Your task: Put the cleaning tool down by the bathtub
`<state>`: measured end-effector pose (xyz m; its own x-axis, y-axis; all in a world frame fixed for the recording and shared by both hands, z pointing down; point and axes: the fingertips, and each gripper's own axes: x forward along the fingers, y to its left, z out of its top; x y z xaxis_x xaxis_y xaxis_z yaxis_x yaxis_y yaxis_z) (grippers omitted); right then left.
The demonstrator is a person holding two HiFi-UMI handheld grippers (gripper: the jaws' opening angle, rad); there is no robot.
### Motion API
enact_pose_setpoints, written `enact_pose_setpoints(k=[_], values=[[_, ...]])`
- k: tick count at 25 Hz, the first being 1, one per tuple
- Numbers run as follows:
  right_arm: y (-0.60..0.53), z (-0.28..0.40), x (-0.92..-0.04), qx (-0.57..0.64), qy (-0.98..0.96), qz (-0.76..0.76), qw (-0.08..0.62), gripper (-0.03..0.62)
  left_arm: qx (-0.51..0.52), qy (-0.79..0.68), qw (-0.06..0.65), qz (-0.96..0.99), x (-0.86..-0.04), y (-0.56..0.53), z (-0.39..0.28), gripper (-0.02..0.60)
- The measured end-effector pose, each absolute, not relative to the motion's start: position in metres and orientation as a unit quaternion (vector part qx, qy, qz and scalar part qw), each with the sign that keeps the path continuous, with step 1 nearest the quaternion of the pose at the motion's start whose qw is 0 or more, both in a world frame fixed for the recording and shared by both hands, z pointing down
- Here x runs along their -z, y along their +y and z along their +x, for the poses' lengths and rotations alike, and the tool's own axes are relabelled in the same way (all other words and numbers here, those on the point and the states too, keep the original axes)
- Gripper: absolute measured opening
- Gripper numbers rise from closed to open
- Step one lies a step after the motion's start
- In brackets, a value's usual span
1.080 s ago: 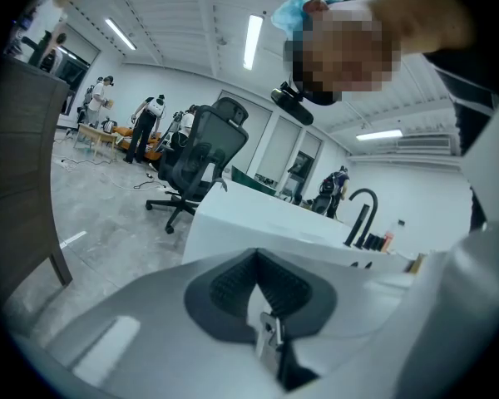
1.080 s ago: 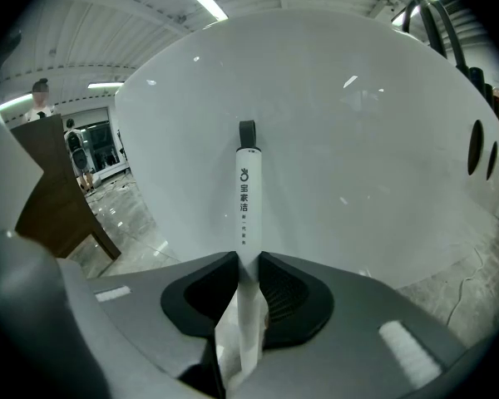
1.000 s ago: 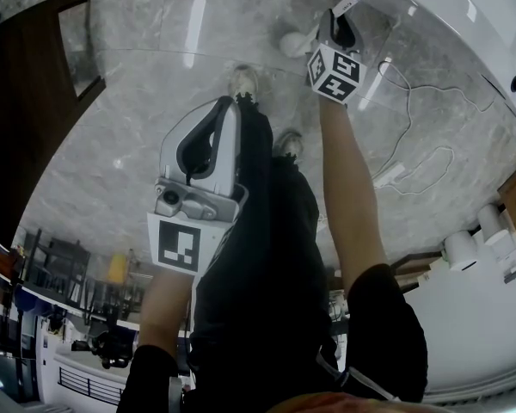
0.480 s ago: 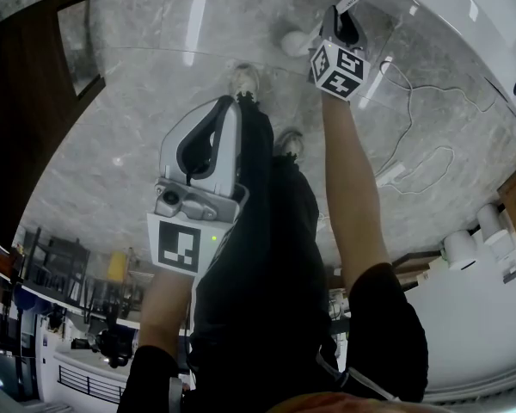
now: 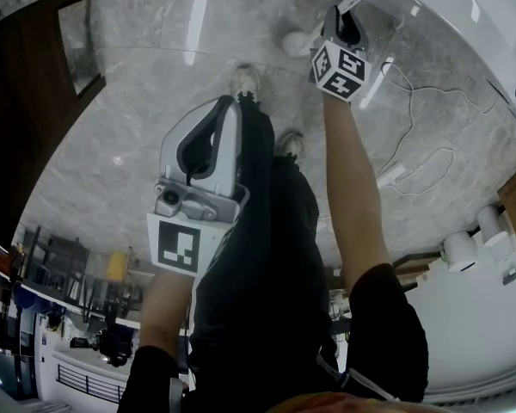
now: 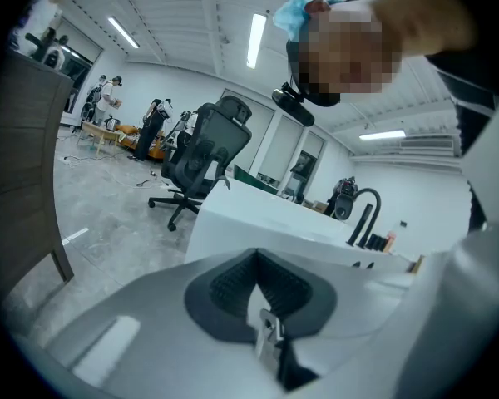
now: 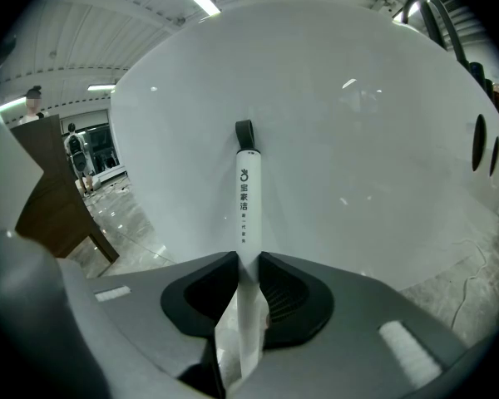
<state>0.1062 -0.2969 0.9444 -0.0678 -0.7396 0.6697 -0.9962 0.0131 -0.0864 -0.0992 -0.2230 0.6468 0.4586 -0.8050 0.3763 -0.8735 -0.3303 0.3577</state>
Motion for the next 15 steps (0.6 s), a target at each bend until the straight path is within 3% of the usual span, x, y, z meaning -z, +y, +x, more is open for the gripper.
enact_pose_setpoints(k=[15], values=[[-0.278,0.108,-0.937,-0.291,-0.672,0.641,0.231,0.115,-0.051,-0.532,0.247,0.808,-0.631,-0.216,-0.103,0.009]])
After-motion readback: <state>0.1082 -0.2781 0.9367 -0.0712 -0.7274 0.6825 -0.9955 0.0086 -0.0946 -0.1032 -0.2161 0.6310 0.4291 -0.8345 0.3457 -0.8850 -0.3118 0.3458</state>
